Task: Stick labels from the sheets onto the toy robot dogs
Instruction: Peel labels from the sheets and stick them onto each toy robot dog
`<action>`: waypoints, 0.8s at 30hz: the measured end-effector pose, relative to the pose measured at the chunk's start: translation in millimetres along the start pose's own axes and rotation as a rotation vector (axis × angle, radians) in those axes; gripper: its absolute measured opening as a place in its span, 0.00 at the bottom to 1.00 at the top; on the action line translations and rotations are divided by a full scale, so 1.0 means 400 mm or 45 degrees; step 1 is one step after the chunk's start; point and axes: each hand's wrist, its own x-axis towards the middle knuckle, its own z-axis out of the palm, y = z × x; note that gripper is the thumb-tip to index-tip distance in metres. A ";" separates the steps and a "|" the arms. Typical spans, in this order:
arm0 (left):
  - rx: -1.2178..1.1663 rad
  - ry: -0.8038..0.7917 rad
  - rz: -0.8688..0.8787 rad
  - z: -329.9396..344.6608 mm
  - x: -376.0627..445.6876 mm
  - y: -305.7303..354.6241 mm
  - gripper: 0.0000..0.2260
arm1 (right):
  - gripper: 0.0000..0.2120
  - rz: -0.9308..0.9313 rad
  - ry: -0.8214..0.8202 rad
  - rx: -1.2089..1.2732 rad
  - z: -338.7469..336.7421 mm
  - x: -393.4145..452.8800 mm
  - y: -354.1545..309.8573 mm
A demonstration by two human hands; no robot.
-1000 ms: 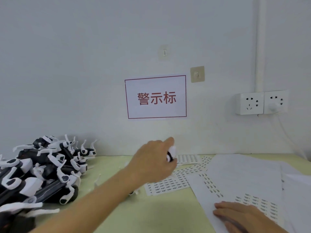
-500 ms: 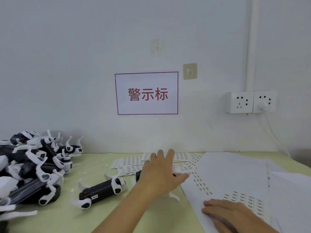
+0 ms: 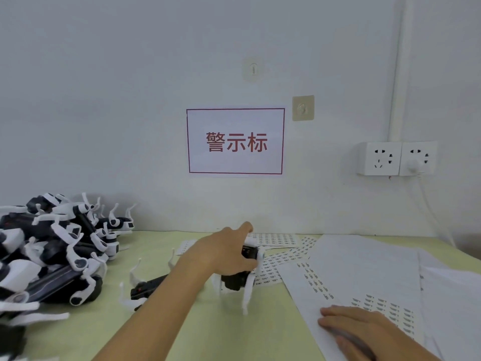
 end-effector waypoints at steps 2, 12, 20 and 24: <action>0.079 0.067 -0.072 0.015 0.002 0.010 0.24 | 0.27 0.014 0.011 -0.011 -0.001 -0.003 -0.005; 0.172 -0.213 0.149 -0.028 -0.021 -0.023 0.41 | 0.28 -0.053 -0.092 0.026 -0.016 -0.002 -0.021; 0.168 -0.162 0.093 -0.006 0.001 -0.029 0.12 | 0.20 0.012 -0.129 -0.064 -0.022 0.002 -0.028; 0.192 -0.148 -0.045 0.009 0.011 -0.029 0.19 | 0.22 0.007 -0.249 -0.036 0.015 -0.017 0.033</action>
